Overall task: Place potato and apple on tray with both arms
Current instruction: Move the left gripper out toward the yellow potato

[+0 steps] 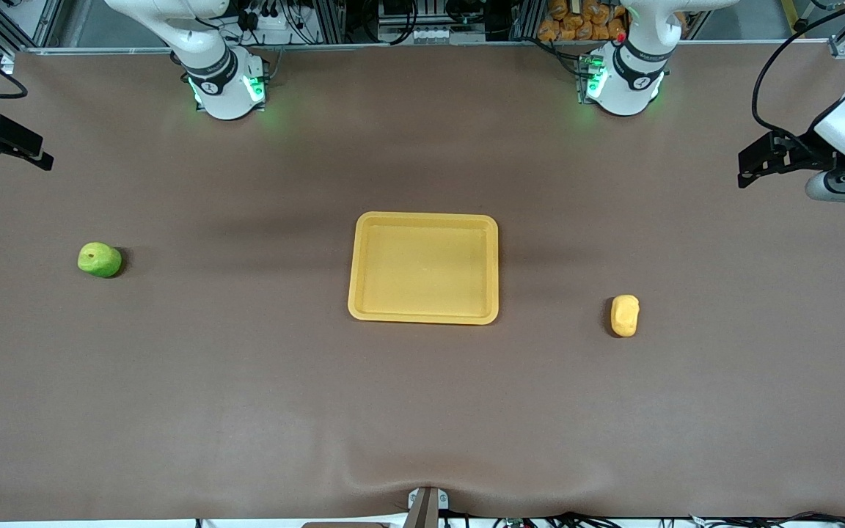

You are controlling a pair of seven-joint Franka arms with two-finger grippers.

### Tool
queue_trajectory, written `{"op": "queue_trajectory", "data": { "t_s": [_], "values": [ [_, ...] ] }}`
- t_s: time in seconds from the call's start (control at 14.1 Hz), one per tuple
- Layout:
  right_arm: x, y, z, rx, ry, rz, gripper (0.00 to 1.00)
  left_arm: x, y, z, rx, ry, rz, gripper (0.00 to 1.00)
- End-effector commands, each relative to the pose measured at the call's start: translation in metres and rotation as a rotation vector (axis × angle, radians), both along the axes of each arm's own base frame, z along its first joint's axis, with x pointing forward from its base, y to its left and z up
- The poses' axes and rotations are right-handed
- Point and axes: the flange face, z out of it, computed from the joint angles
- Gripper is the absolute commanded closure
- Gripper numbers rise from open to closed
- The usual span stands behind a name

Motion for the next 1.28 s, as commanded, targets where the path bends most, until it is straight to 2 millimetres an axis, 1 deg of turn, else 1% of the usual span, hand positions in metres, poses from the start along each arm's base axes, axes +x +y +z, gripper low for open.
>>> {"op": "queue_trajectory", "data": {
  "t_s": [0.0, 0.14, 0.21, 0.36, 0.43, 0.57, 0.71, 0.78, 0.85, 1.07, 1.21],
  "values": [
    [-0.01, -0.004, 0.006, -0.004, 0.001, -0.006, 0.0, -0.006, -0.004, 0.008, -0.005, 0.001, -0.019, 0.0],
    [-0.011, -0.002, 0.007, -0.006, 0.001, -0.001, 0.0, -0.008, -0.008, 0.006, -0.003, 0.013, -0.03, 0.0],
    [-0.011, -0.002, 0.006, -0.011, 0.004, 0.0, 0.0, -0.011, -0.013, 0.008, -0.002, 0.015, -0.038, 0.0],
    [-0.011, -0.003, 0.007, -0.011, 0.003, -0.002, 0.0, -0.012, -0.014, 0.007, 0.005, 0.015, -0.04, 0.0],
    [-0.011, -0.003, 0.006, -0.01, 0.006, -0.001, 0.0, -0.012, -0.02, 0.008, 0.0, 0.011, -0.031, 0.0],
    [-0.011, -0.005, 0.005, -0.01, 0.01, -0.007, 0.0, -0.013, -0.021, 0.004, -0.005, 0.02, 0.006, 0.0],
    [-0.01, -0.008, 0.005, -0.01, 0.012, -0.014, 0.0, -0.007, -0.024, 0.007, -0.013, -0.007, 0.012, 0.0],
    [-0.01, -0.009, 0.005, -0.01, 0.011, -0.014, 0.0, -0.001, -0.021, 0.006, -0.013, -0.014, 0.022, 0.0],
    [-0.01, -0.008, 0.006, -0.01, 0.009, -0.012, 0.0, -0.001, -0.02, 0.008, -0.007, -0.018, 0.018, 0.0],
    [-0.009, -0.008, 0.006, -0.01, 0.009, -0.012, 0.0, 0.0, -0.019, 0.002, -0.005, -0.004, 0.022, 0.0],
    [-0.009, -0.008, 0.006, -0.01, 0.009, -0.012, 0.0, 0.0, -0.02, -0.01, -0.004, 0.022, 0.02, 0.0]
  ]
}}
